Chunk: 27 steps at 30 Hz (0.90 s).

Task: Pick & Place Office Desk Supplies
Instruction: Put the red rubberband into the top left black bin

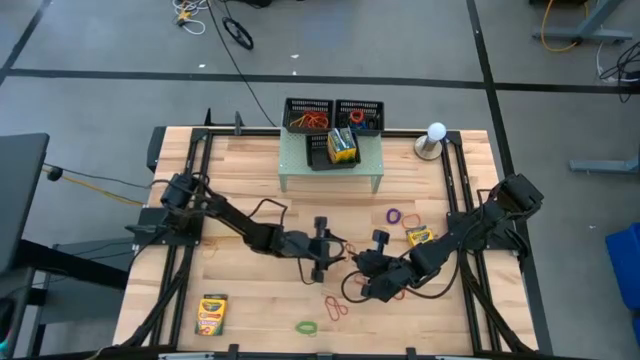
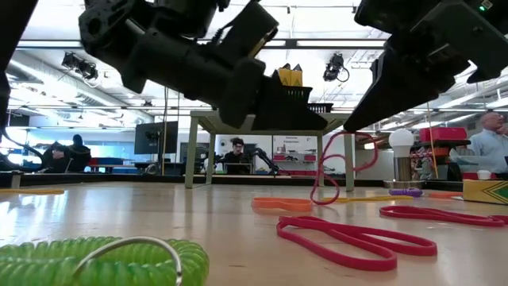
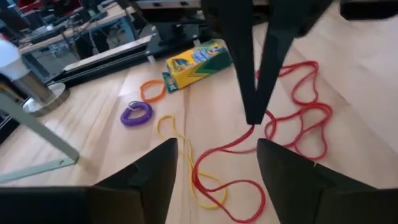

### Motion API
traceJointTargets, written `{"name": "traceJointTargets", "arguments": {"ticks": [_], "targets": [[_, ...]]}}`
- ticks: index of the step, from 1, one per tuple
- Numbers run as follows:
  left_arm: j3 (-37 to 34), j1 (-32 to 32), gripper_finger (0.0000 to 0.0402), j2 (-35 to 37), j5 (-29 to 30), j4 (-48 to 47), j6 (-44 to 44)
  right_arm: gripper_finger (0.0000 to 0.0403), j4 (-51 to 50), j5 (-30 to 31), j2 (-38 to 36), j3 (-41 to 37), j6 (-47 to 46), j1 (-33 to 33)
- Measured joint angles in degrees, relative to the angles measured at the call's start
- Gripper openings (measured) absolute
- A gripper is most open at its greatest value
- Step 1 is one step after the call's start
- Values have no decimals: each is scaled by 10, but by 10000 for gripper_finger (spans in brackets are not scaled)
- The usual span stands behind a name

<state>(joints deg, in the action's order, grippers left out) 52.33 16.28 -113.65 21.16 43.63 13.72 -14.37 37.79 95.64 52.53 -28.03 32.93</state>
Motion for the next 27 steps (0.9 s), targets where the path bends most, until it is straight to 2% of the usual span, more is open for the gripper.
{"name": "traceJointTargets", "arguments": {"ticks": [8,14,18,24,27], "targets": [[36,-2,222,-67,-5,9,74,2,10,10,0,0,9,0],[74,-3,203,-111,47,20,98,2,13,11,-1,0,15,3],[76,-9,148,-112,61,15,94,2,16,12,-1,0,19,7],[76,-13,19,-109,93,14,83,2,21,16,-1,0,19,15],[76,-12,7,-99,109,-7,81,10,22,31,-3,0,12,24]]}}
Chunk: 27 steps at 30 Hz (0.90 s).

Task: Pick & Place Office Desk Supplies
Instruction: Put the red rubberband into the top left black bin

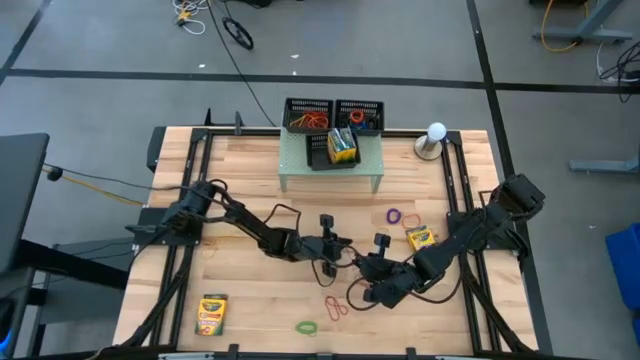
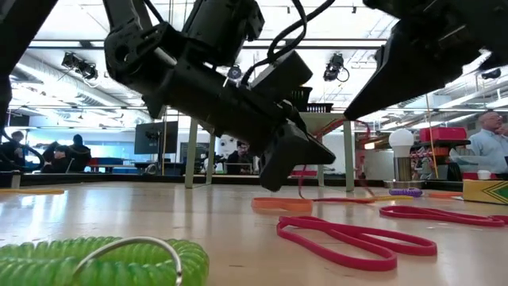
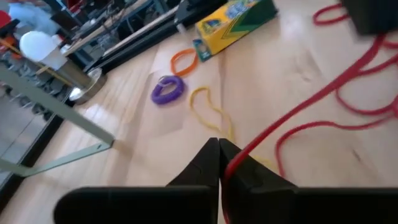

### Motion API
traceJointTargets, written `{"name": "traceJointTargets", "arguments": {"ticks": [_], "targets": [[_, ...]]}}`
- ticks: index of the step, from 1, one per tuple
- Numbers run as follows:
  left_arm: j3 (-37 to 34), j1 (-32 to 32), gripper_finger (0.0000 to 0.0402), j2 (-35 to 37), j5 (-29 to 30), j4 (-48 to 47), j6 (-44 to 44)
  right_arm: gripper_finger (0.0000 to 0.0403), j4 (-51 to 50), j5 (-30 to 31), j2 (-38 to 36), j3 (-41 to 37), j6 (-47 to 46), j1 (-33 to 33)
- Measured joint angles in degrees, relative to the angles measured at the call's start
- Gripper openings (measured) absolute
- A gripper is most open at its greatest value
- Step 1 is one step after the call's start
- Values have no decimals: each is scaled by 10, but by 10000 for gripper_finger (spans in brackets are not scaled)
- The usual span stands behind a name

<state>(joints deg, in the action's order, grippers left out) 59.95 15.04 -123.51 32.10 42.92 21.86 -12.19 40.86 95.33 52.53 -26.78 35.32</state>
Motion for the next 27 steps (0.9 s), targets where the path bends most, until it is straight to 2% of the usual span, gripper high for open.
{"name": "traceJointTargets", "arguments": {"ticks": [8,11,14,17,20,24,27], "targets": [[0,7,4,60,54,-71,-9,91,-52,42,-49,0,-49,42],[0,14,4,102,68,-130,-30,114,-94,44,-72,0,-88,67],[0,20,4,154,69,-205,-69,120,-112,58,-78,-6,-117,93],[0,22,4,212,69,-286,-114,107,-105,70,-74,-29,-153,107],[0,21,4,270,69,-359,-153,75,-49,77,-67,-77,-186,106],[0,14,5,346,68,-445,-184,18,118,79,-65,-163,-167,84],[0,-3,5,407,67,-494,-199,9,246,62,-65,-220,-117,56]]}}
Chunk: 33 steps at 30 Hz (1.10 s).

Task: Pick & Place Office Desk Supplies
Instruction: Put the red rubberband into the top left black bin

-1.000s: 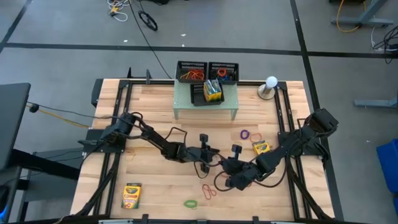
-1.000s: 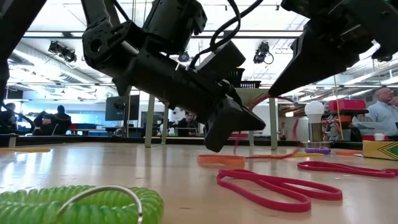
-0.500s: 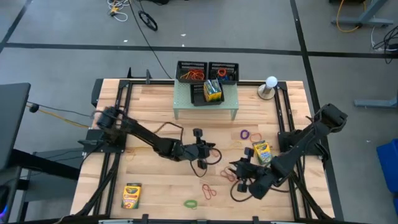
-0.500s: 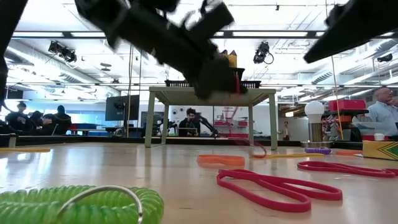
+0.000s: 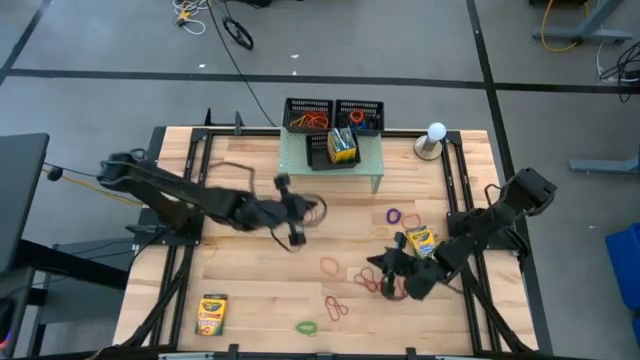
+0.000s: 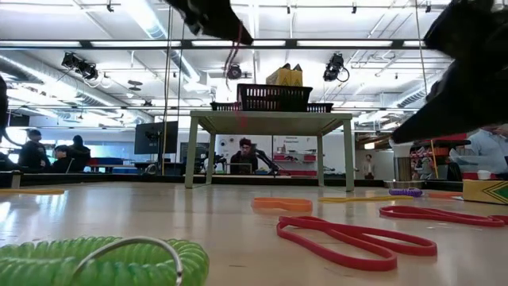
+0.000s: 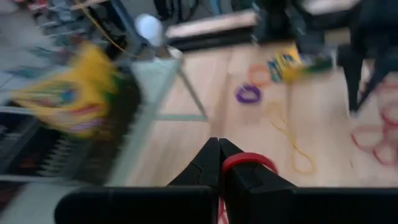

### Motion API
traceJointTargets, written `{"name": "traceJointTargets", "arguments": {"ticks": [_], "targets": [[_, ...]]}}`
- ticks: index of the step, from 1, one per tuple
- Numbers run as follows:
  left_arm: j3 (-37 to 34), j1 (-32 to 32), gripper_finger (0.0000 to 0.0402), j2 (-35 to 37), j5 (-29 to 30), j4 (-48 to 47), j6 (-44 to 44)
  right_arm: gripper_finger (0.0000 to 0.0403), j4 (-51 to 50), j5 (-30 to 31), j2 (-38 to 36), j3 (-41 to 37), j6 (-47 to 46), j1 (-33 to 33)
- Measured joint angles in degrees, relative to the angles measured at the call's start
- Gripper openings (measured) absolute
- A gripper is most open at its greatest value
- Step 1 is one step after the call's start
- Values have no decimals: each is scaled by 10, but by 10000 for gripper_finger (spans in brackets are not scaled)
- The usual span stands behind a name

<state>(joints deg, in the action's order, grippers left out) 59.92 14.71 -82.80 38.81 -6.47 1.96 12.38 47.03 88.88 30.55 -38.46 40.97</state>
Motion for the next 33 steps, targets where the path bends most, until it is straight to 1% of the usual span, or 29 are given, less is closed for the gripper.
{"name": "traceJointTargets", "arguments": {"ticks": [3,5,7,10,15,19,22,27,33], "targets": [[0,-36,5,62,-1,-43,-21,13,116,-56,0,-40,69,-29],[0,-72,5,97,-16,-72,-33,9,184,-93,0,-57,125,-40],[8,-118,6,121,-51,-90,-34,4,227,-113,0,-66,182,-45],[56,-200,6,126,-117,-111,-29,9,250,-111,-2,-66,240,-50],[158,-336,6,73,-204,-134,-5,18,256,-110,-2,-66,252,-63],[220,-415,6,19,-272,-134,-7,14,256,-109,-2,-66,256,-62],[251,-452,6,-21,-306,-133,-4,9,256,-109,-2,-66,264,-62],[279,-497,6,-86,-328,-132,-4,9,256,-109,-2,-66,275,-62],[279,-525,7,-131,-330,-137,4,11,256,-109,-2,-66,285,-62]]}}
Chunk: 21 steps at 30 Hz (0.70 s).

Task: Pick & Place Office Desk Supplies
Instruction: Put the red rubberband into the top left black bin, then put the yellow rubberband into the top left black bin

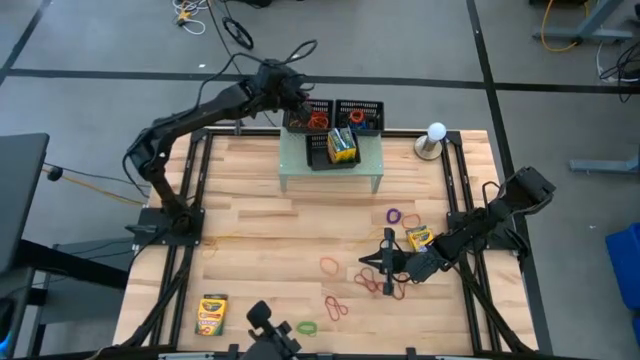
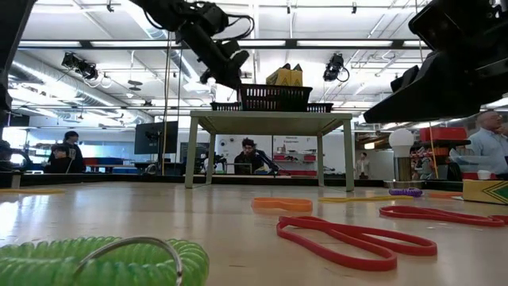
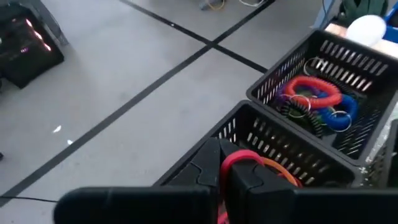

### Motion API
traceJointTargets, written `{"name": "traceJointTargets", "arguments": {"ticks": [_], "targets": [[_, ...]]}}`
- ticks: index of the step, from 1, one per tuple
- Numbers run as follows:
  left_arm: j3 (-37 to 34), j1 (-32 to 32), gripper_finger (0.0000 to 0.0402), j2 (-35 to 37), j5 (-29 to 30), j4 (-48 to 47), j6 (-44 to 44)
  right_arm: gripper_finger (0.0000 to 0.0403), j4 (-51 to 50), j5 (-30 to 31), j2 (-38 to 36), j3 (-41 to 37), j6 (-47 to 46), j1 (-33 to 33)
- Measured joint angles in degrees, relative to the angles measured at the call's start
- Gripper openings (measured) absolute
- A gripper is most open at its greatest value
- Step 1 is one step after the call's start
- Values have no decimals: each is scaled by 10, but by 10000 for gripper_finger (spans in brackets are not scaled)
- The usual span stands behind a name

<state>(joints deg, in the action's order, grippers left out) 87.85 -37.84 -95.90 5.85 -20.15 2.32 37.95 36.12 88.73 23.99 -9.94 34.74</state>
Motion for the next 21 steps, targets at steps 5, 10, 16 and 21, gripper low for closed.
{"name": "traceJointTargets", "arguments": {"ticks": [5,10,16,21], "targets": [[0,-1,26,-20,-5,-5,0,11,0,0,0,0,4,0],[0,4,76,-16,-4,-39,8,11,0,0,0,0,3,0],[0,4,145,16,-17,-111,17,11,6,-22,0,0,2,-3],[0,5,193,41,-37,-173,38,11,14,-79,-5,0,1,-18]]}}
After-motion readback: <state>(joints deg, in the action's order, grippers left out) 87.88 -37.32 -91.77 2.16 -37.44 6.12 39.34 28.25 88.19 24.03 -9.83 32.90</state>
